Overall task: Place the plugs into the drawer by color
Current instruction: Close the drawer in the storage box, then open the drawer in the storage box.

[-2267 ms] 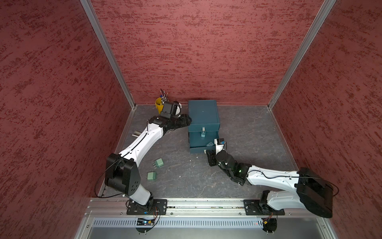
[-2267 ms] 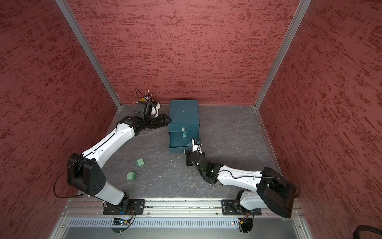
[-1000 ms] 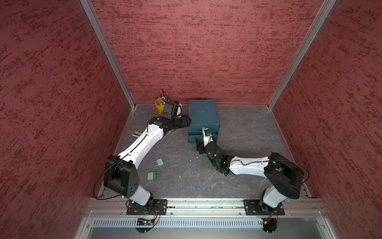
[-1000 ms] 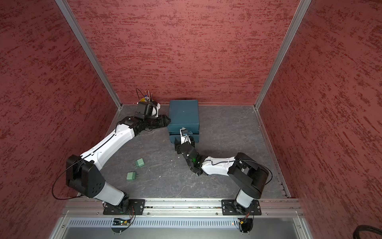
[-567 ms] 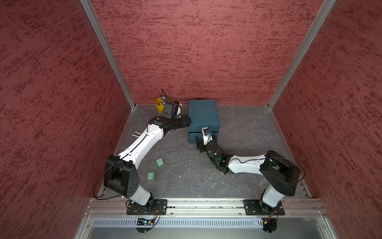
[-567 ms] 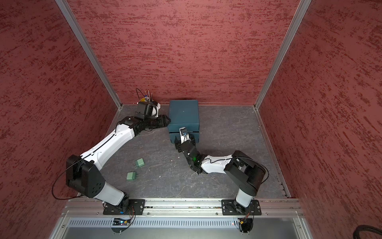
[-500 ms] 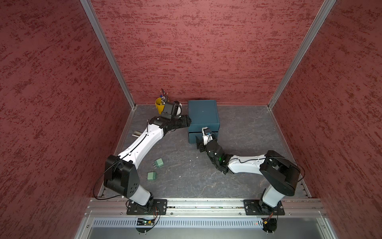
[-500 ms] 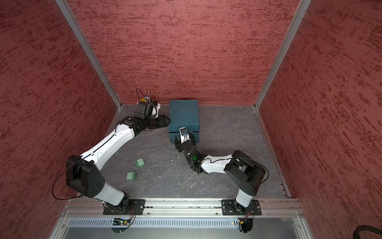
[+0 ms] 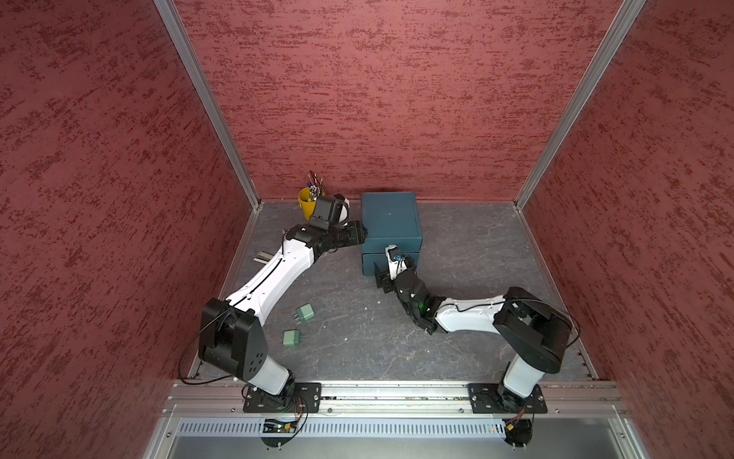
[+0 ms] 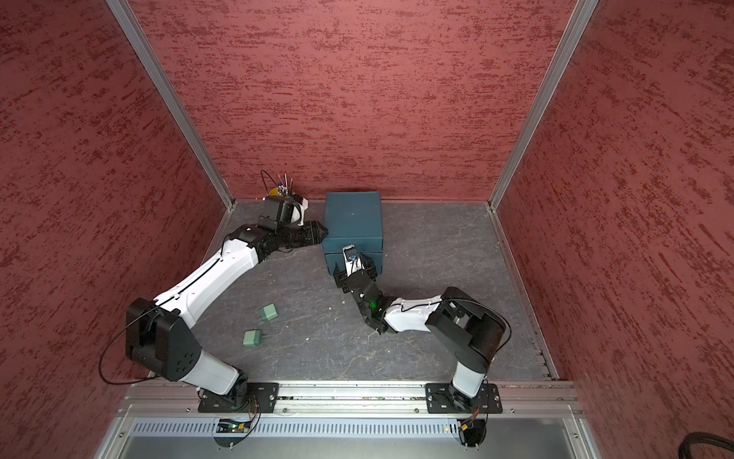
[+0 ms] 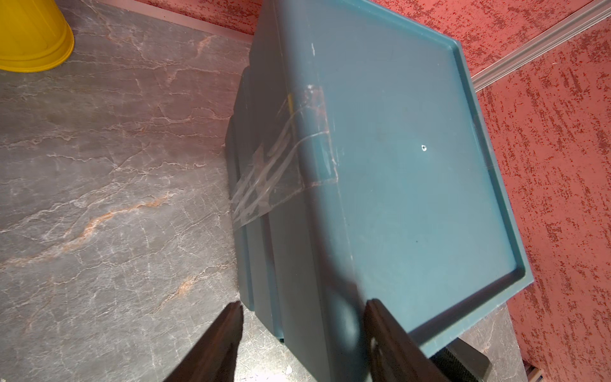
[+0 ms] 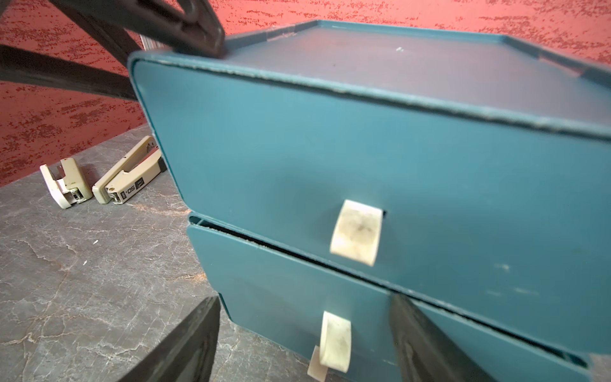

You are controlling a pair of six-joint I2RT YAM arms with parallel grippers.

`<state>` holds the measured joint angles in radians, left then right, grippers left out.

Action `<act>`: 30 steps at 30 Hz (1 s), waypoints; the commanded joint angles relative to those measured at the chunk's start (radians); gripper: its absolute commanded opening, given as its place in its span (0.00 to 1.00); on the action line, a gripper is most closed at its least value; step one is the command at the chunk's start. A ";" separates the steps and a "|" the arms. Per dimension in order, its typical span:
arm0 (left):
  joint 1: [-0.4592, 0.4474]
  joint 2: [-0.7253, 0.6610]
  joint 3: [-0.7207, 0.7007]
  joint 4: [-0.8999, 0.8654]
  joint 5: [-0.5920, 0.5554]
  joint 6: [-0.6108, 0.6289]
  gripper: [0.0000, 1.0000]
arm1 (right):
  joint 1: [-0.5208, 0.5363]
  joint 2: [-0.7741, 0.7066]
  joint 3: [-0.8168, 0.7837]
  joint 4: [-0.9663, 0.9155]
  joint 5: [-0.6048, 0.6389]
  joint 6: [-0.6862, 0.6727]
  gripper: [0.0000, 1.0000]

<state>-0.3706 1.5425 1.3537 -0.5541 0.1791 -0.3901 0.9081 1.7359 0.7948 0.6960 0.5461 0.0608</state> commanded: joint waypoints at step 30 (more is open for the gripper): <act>0.006 -0.009 -0.006 -0.061 -0.023 -0.013 0.61 | -0.077 -0.514 -0.446 -0.111 -0.234 0.985 0.83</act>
<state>-0.3714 1.5391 1.3487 -0.5480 0.1791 -0.3996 0.8467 1.1896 0.3614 0.4831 0.4210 0.9005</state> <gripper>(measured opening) 0.612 0.840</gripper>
